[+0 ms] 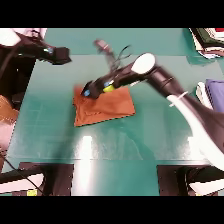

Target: Fold the shirts.

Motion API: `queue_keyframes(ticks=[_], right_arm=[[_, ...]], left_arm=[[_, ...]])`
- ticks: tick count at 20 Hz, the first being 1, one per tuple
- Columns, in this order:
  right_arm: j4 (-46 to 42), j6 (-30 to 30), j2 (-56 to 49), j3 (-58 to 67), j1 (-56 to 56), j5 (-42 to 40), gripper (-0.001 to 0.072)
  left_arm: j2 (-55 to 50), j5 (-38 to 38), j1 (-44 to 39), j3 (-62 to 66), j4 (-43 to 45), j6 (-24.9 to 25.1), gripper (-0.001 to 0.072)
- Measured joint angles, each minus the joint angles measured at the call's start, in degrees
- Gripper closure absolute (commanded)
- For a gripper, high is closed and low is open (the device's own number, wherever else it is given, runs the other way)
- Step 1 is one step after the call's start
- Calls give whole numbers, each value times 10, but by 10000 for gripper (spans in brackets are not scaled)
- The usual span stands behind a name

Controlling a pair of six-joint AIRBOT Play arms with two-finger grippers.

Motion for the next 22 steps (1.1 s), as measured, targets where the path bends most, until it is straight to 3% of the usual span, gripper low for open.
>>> queue_keyframes(ticks=[4, 8, 11, 17, 20, 22], right_arm=[[-58, 1, -6, -4, 4, 31, 271], [-112, 12, 38, -71, -82, 62, 258], [-128, 15, 69, -153, -182, 70, 70], [-84, 14, 43, -245, -332, 92, 84], [-46, 7, -11, -220, -340, 111, 86], [-24, 4, -53, -187, -326, 123, 139]], left_arm=[[24, -30, 23, 0, 4, 7, 683], [30, -54, 30, 0, 3, 9, 683], [31, -61, 32, 0, 3, 10, 682], [30, -62, 33, 0, -8, 10, 683], [30, -57, 33, 0, -11, 10, 683], [30, -54, 33, 0, -11, 10, 683]])
